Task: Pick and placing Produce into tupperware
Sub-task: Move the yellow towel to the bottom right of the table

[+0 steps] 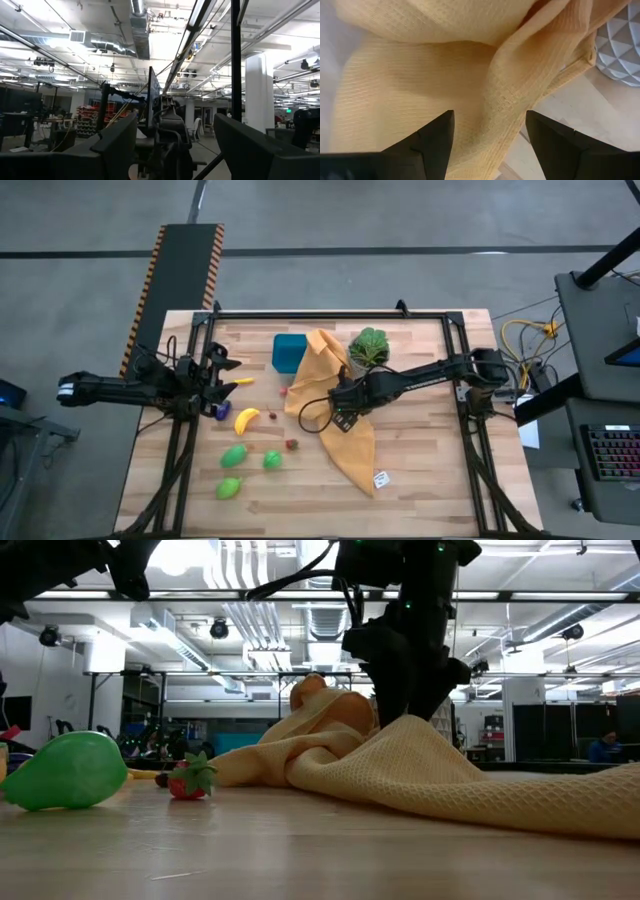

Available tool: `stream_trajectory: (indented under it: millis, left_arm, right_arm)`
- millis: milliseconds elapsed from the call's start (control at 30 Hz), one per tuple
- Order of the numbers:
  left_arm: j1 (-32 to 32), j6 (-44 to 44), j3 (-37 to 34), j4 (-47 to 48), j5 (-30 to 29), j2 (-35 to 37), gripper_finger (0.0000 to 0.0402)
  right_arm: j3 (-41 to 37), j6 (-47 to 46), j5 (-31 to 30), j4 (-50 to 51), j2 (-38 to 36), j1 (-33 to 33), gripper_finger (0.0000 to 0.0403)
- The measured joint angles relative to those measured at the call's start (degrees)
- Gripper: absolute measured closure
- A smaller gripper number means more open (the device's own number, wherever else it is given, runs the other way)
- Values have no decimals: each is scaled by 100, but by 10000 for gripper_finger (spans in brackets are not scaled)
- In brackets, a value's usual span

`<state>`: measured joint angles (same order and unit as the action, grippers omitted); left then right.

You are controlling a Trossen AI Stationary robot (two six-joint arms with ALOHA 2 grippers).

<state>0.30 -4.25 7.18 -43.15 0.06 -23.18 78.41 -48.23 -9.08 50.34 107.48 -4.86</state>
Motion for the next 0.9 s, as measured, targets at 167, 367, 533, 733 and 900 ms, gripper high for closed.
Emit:
stream_trajectory:
  millis: [167,367,533,733,900]
  left_arm:
    - [0,7,11,-7,0,5,152]
    - [0,10,2,-190,-2,12,152]
    - [0,11,4,-188,-2,13,152]
    - [0,13,2,-238,-2,-1,152]
    - [0,13,2,-250,-4,-2,152]
  right_arm:
    - [-2,5,0,9,-2,2,168]
    - [-2,71,50,7,-2,-54,203]
    - [-2,127,107,9,-2,-87,288]
    - [-4,309,301,6,-2,-88,387]
    - [147,378,396,38,-52,-148,394]
